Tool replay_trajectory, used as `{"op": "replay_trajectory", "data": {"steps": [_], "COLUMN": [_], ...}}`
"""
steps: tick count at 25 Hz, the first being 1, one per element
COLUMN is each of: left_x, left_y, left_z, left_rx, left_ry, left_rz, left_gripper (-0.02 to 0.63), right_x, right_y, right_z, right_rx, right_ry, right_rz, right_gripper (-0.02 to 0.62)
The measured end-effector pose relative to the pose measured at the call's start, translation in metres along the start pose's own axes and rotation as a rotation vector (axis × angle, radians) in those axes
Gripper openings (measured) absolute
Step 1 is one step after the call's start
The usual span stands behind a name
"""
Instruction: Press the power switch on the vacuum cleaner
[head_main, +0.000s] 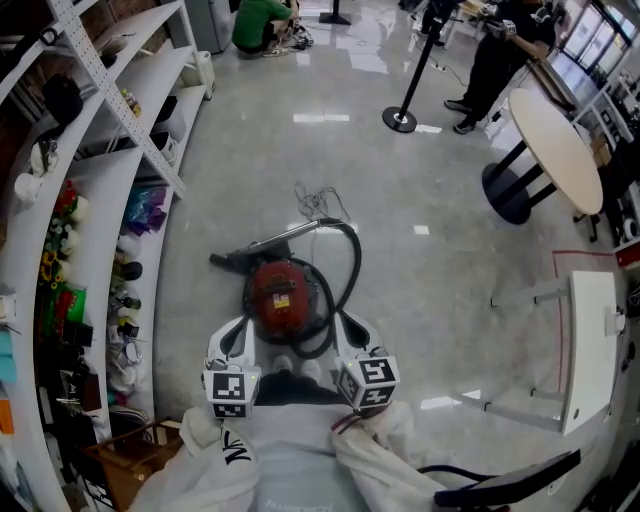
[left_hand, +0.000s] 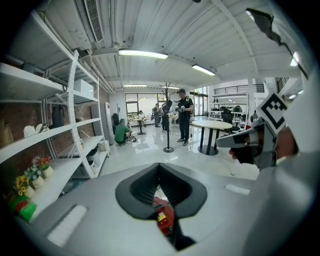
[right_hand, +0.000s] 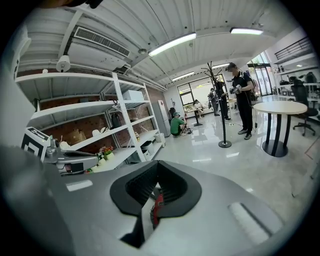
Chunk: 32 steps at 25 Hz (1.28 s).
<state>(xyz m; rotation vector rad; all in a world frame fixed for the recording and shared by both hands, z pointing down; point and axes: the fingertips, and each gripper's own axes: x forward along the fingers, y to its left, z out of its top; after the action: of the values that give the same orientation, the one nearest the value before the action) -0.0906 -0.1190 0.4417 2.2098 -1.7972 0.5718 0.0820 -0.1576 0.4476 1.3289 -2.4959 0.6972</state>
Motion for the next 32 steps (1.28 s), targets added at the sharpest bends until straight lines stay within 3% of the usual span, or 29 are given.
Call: {"op": "replay_trajectory", "data": {"steps": [32], "left_x": [0.046], "left_y": [0.023], "left_z": [-0.057], "left_rx": [-0.052], "left_ry": [0.101], "left_rz": [-0.018], "left_gripper": [0.0], "right_x": [0.057], "right_y": [0.0], "right_z": [-0.038], "right_rx": [-0.001], "right_ry": [0.124], "right_rz": [-0.009], "right_gripper": [0.002]}}
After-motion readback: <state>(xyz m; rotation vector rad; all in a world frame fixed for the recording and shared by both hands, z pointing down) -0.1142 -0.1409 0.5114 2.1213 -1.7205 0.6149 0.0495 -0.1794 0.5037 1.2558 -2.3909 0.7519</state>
